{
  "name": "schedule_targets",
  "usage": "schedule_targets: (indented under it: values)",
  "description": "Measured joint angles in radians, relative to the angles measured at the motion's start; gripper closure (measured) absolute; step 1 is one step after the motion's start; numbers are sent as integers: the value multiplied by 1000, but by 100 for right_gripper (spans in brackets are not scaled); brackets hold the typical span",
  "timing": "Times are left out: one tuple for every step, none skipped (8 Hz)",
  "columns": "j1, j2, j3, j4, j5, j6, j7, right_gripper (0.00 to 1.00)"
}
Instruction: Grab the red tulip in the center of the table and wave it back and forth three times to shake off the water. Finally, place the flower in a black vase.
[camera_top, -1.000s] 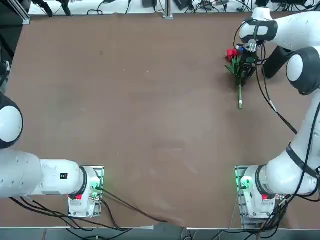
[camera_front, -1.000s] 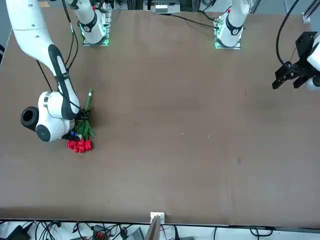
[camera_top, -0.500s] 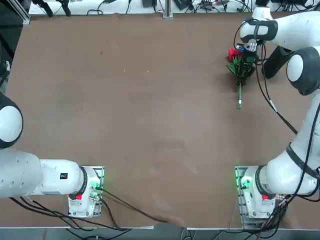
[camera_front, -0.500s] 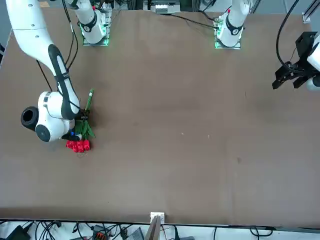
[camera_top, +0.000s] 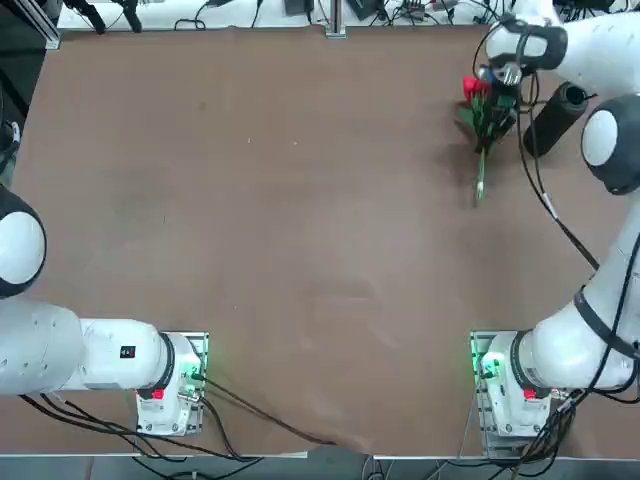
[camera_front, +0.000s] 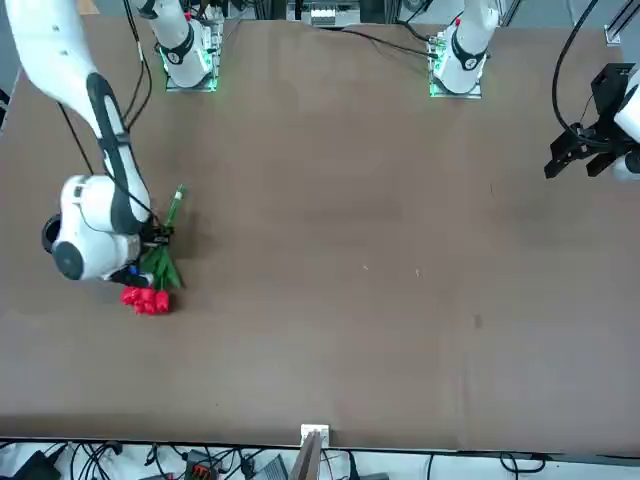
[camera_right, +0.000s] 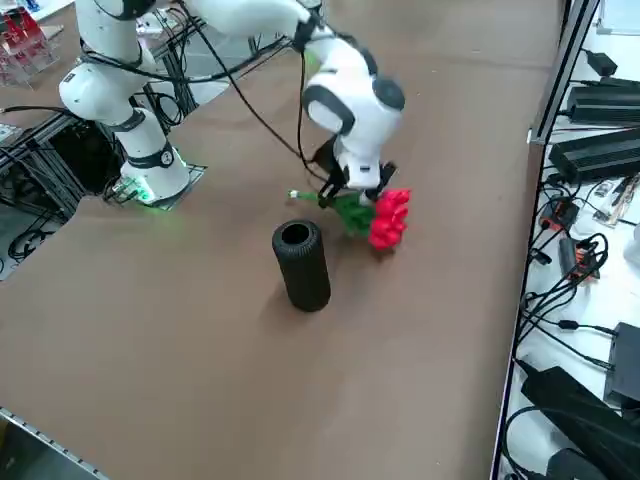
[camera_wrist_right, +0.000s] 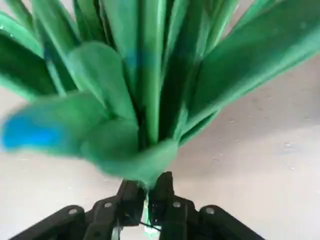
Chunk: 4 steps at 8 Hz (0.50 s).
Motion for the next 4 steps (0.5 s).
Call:
schedule_targets:
  values:
    - [3,-70,4,15,1,0,29,92]
    - [16,-140,8,27,1,0,56,92]
    - [42,-205,9,39,1,2,83,92]
    - [64,-269,11,47,0,7,110,92]
